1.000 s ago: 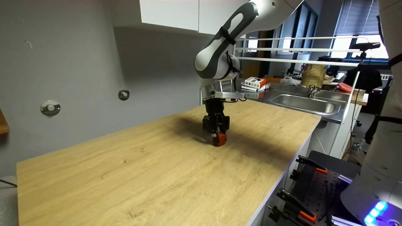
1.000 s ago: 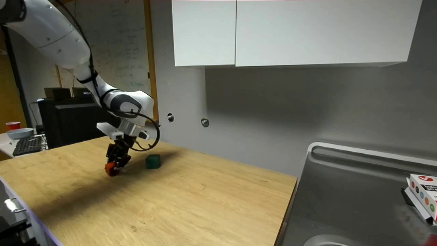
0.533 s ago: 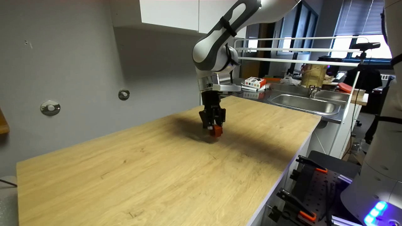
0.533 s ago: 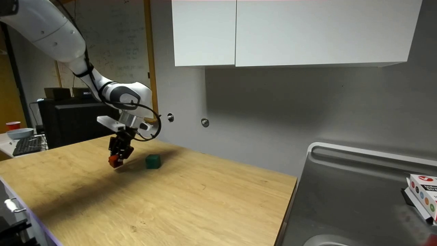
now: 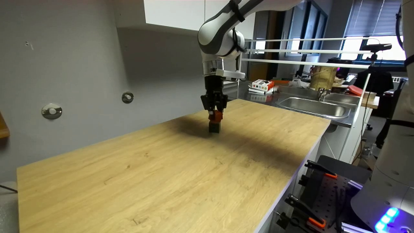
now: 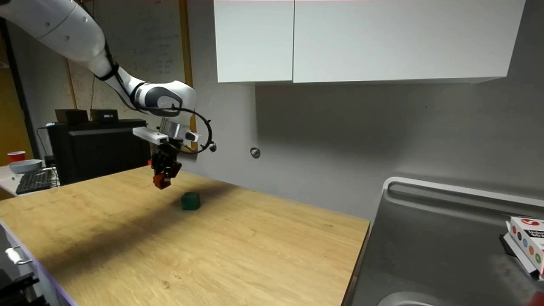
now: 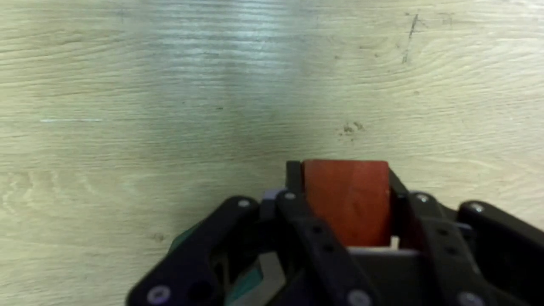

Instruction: Place the orange block on top of the green block

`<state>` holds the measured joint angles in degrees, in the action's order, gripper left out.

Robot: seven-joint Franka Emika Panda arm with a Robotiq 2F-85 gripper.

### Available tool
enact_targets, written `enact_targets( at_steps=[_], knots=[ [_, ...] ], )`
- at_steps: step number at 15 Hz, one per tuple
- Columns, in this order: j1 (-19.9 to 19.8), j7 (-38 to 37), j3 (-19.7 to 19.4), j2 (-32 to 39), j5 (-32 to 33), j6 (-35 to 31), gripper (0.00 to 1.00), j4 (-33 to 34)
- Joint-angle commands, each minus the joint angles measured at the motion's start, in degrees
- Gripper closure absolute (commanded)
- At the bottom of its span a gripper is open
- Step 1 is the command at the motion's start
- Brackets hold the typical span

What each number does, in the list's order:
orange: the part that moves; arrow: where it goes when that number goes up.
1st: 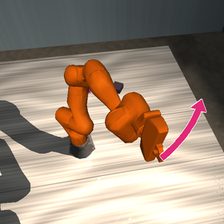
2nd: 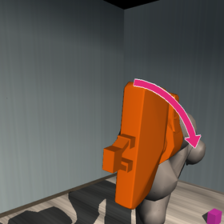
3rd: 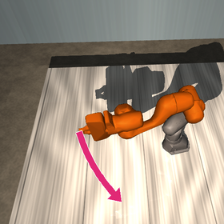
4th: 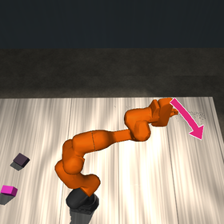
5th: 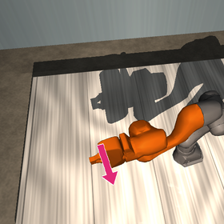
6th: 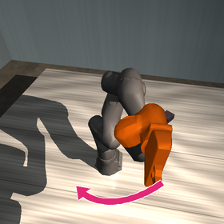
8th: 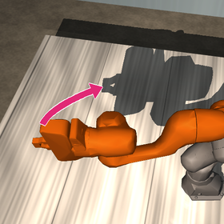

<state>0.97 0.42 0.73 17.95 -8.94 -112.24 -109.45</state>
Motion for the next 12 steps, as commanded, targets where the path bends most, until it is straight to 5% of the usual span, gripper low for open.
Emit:
enact_targets(
  at_steps=[1, 12],
  knots=[
    [-1.5, 0.2, -0.9, 1.8, 1.3, 3.0, 0.82, 5.1],
    [-4.7, 0.9, -2.2, 10.6, 1.5, 7.0, 0.82, 15.8]
  ],
)
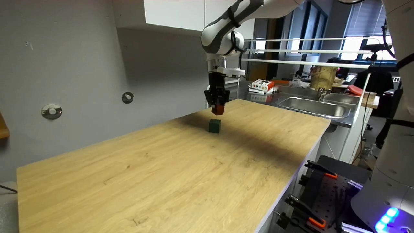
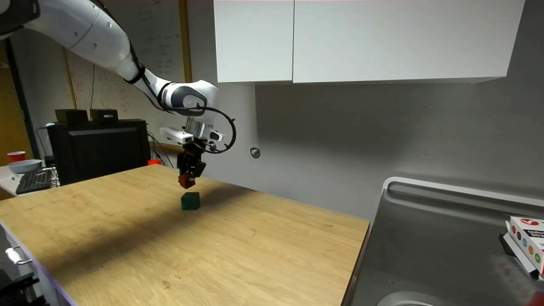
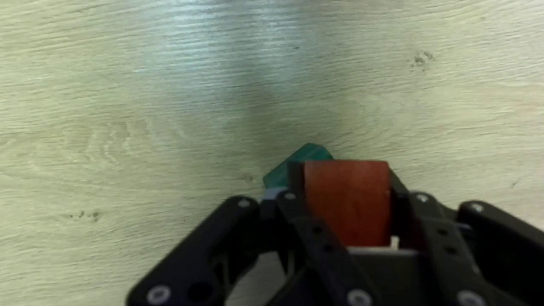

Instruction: Place the orange block on top of the green block

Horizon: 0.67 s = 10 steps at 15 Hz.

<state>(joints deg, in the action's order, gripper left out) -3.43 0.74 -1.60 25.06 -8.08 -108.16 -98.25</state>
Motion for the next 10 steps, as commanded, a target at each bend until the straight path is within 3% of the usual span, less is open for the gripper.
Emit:
enact_targets(
  at_steps=[1, 8, 9, 10],
  knots=[
    [-0.3, 0.6, 0.2, 4.5, 0.6, 3.4, 0.82, 5.4],
    [-0.6, 0.9, 0.3, 9.8, 0.6, 6.6, 0.82, 10.4],
    [-0.6, 0.8, 0.3, 10.1, 0.6, 6.9, 0.33, 10.9],
    [-0.6, 0.8, 0.3, 10.4, 0.6, 7.5, 0.31, 11.4]
  ],
)
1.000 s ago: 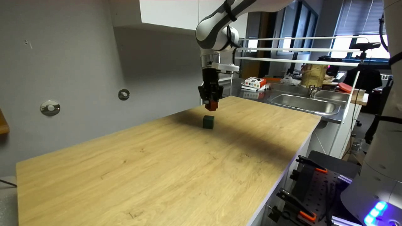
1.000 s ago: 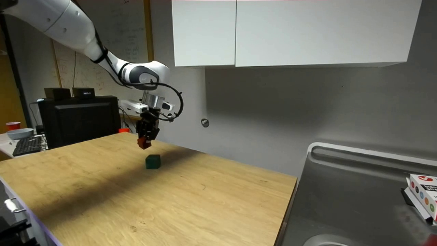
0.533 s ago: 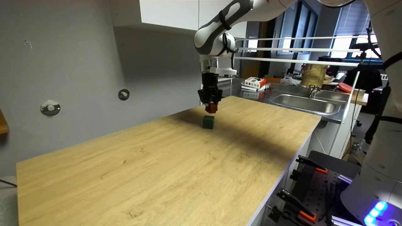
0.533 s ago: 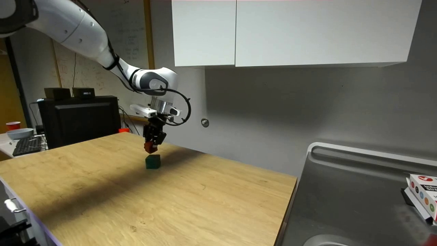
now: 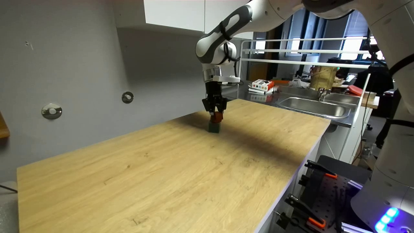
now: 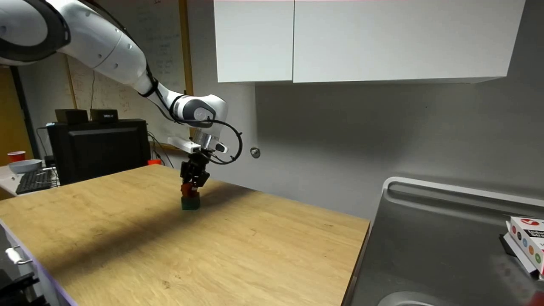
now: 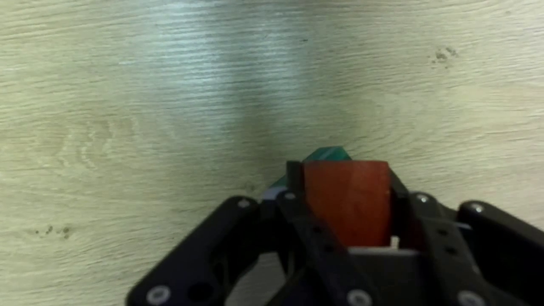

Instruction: Place the orange block on top of the green block

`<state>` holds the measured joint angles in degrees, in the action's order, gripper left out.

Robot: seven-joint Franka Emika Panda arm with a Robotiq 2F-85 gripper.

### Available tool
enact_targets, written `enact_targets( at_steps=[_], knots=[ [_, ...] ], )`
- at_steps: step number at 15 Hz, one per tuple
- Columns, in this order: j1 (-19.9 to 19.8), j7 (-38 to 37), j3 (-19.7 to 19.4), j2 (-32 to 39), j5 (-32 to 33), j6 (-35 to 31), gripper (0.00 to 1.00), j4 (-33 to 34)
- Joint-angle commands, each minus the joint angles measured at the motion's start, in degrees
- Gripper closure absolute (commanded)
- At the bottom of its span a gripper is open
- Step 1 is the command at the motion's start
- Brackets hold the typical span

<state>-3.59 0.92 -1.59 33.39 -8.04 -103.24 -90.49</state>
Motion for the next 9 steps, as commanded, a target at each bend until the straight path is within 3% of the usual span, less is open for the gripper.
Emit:
enact_targets(
  at_steps=[1, 4, 9],
  knots=[
    [-0.4, 0.6, 0.3, 2.4, 0.7, 2.8, 0.26, 4.0],
    [-0.4, 0.7, 0.3, 2.9, 0.8, 3.2, 0.03, 4.6],
    [0.1, 1.8, 0.8, 0.8, 0.9, 2.2, 0.0, 3.3]
  ],
)
